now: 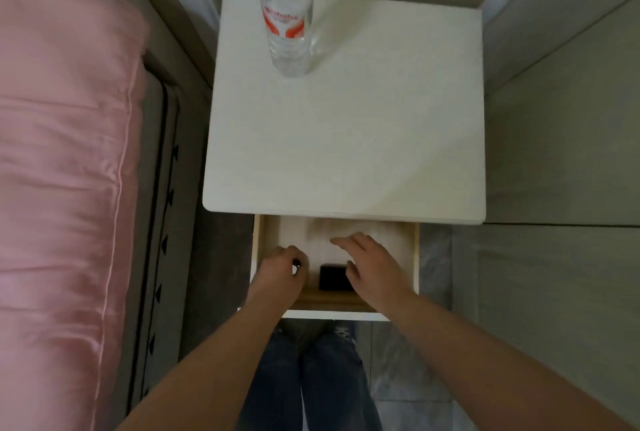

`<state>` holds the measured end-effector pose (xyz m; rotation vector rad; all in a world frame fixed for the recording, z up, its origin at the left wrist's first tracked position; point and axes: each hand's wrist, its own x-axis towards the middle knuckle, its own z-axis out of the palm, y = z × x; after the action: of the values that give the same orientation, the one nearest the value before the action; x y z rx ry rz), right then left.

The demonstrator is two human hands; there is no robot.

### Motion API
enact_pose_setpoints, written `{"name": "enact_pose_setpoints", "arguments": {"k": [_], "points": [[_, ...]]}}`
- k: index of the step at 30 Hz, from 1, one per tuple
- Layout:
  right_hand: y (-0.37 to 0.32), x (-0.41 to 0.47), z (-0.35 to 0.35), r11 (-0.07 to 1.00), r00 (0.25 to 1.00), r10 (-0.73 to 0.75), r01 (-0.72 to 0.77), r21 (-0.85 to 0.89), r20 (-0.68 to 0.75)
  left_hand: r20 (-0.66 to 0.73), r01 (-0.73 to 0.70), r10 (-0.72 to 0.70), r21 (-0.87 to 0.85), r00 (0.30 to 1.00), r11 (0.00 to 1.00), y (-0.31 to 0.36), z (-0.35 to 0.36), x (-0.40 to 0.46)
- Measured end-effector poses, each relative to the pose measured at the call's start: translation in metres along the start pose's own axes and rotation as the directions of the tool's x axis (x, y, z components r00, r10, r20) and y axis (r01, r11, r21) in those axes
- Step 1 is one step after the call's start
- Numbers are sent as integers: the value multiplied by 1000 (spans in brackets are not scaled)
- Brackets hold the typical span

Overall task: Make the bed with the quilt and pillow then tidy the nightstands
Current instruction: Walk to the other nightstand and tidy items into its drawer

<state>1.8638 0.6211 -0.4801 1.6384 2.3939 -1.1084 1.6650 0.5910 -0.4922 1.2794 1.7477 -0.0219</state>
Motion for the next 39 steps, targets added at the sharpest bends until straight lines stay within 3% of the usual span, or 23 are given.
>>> {"name": "enact_pose_setpoints", "arguments": {"k": [3, 7, 12, 16, 19, 22, 28, 31, 34, 39], "points": [[-34, 15, -32, 989, 978, -10, 39, 140, -207, -46, -66, 68, 39, 997, 997, 27, -42, -9], [-77, 45, -80, 954, 931, -28, 134, 270, -365, -154, -100, 99, 4, 983, 995, 60, -110, -8], [-118, 96, -143, 897, 858, 68, 171, 408, -510, -414, -195, 190, 31, 890, 980, 83, -183, 8], [-150, 145, -194, 842, 816, 270, 58, 536, -512, -472, -181, 158, -4, 867, 983, 103, -219, 17], [-172, 178, -226, 743, 839, 406, -73, 666, -361, -471, -191, 85, -182, 878, 965, 106, -221, 18], [-175, 199, -239, 763, 875, 373, -100, 638, -310, -407, -166, 5, -361, 913, 918, 103, -210, 13], [-163, 225, -228, 843, 893, 330, -132, 521, -307, -329, -232, 150, -227, 932, 946, 76, -189, -2], [-161, 225, -231, 905, 886, 282, -117, 409, -369, -335, -215, 122, -256, 934, 943, 62, -188, -3], [-163, 211, -229, 916, 885, 241, -71, 396, -398, -358, -182, 63, -312, 932, 932, 51, -190, -4], [-154, 164, -219, 915, 859, 182, 30, 402, -478, -348, -196, 83, -304, 934, 932, 36, -187, -8]]}}
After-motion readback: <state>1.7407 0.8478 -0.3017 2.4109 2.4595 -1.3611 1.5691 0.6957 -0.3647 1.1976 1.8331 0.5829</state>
